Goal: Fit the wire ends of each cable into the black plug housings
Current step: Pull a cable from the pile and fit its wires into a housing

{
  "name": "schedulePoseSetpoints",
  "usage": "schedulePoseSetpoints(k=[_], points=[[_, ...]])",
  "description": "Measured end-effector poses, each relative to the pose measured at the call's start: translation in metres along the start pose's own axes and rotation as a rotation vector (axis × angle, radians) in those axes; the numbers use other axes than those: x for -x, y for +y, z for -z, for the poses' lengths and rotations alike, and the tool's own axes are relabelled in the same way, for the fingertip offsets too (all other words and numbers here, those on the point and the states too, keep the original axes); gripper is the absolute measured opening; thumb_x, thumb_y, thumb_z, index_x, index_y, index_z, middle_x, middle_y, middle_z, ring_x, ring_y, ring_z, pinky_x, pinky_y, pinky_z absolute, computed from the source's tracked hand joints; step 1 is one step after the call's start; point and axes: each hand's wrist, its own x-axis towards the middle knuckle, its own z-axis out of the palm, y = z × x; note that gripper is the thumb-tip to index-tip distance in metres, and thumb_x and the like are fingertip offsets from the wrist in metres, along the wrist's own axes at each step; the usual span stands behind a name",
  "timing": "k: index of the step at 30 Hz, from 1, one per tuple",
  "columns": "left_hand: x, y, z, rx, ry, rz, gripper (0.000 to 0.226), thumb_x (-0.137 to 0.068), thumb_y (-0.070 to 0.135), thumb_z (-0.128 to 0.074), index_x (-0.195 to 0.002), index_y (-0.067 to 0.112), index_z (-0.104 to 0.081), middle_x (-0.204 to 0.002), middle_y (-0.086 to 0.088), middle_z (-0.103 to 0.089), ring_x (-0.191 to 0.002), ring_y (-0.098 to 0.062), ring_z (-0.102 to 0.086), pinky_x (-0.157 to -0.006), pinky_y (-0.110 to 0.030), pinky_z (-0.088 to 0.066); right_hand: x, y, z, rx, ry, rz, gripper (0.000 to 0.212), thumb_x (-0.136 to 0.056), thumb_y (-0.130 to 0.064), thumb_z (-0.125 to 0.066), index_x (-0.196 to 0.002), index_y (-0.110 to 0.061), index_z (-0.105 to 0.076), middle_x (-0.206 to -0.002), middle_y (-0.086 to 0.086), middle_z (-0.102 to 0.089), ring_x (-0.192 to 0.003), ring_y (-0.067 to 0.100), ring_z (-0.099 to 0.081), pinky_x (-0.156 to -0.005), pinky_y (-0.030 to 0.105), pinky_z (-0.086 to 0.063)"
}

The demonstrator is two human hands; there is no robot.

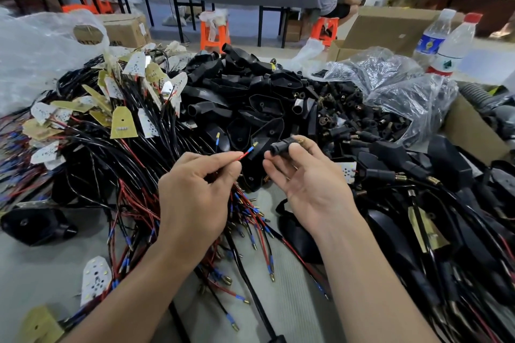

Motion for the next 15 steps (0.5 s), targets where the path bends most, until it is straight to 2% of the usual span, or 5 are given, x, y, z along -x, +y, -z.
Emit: schedulePoseSetpoints(k=[3, 7, 15], points=[[0.0017, 0.0019, -0.0025, 0.052, -0.063, 0.002, 0.037, -0.088, 0.023, -0.082, -0.099, 0.057, -0.072, -0.088, 0.016, -0.065, -0.088, 0.000, -0.065, -0.077, -0.003, -0.042, 0.0002, -0.0009, 0.0009, -0.002, 0.005, -0.011, 0.015, -0.105, -0.001, -0.048, -0.100, -0.012, -0.057, -0.083, 0.015, -0.073, -0.075, 0.028, -0.075, -0.072, 0.037, -0.064], [0.0028, 0.0017, -0.0028, 0.031, -0.099, -0.008, 0.032, -0.087, 0.023, -0.083, -0.098, 0.052, -0.076, -0.094, 0.021, -0.063, -0.089, -0.001, -0.065, -0.078, -0.003, -0.041, 0.0012, -0.0009, 0.0021, 0.025, -0.034, -0.027, 0.015, -0.105, -0.001, -0.048, -0.102, -0.012, -0.059, -0.088, 0.014, -0.072, -0.078, 0.027, -0.073, -0.071, 0.035, -0.062], [0.0027, -0.0011, -0.0021, -0.034, -0.091, 0.048, 0.018, -0.087, 0.027, -0.082, -0.098, 0.042, -0.081, -0.087, 0.015, -0.065, -0.087, 0.003, -0.063, -0.075, -0.005, -0.043, 0.0068, -0.0012, 0.0024, 0.196, -0.151, -0.050, 0.019, -0.102, 0.004, -0.051, -0.103, -0.013, -0.059, -0.094, 0.017, -0.072, -0.077, 0.023, -0.073, -0.076, 0.036, -0.062]])
